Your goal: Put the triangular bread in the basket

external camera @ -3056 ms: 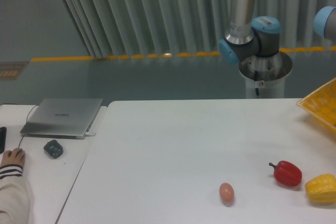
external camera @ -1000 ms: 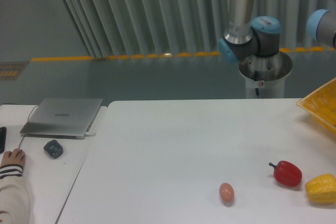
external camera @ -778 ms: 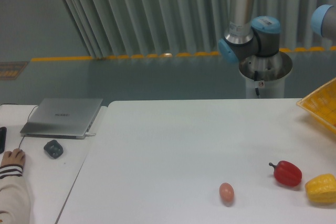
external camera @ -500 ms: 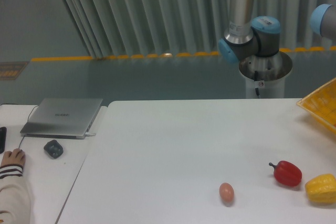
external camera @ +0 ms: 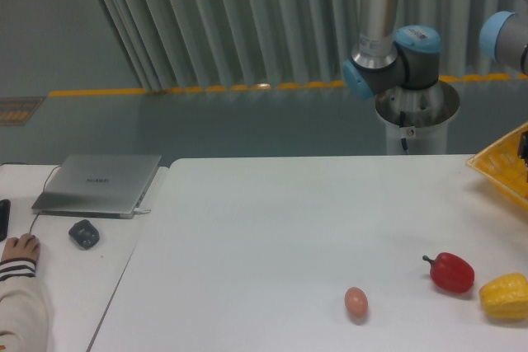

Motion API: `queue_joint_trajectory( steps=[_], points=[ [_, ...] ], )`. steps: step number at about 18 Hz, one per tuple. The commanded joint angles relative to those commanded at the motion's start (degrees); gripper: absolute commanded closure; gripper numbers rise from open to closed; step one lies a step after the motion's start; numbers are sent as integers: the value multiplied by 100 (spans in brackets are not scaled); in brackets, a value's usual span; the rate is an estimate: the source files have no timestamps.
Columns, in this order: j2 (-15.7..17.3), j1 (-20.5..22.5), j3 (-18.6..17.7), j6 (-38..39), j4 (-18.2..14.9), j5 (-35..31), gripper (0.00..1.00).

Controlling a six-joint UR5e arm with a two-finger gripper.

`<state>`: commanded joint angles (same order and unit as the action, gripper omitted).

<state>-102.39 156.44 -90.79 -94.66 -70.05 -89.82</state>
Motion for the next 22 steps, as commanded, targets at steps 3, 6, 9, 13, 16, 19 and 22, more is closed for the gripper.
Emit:
queue_joint_trajectory(
  steps=[3,6,9,13,16,19,22],
  points=[
    [-9,-9,88,18,-9,17,0],
    [-9,-271,88,297,-9,70,0],
    [-96,-597,88,878,0,70,0],
    [-132,-580,123,835,0,79,0],
    [-88,-606,193,844,-70,62,0],
    [-53,-606,167,897,-149,97,0],
    [-53,-536,150,897,-132,105,0]
  ],
)
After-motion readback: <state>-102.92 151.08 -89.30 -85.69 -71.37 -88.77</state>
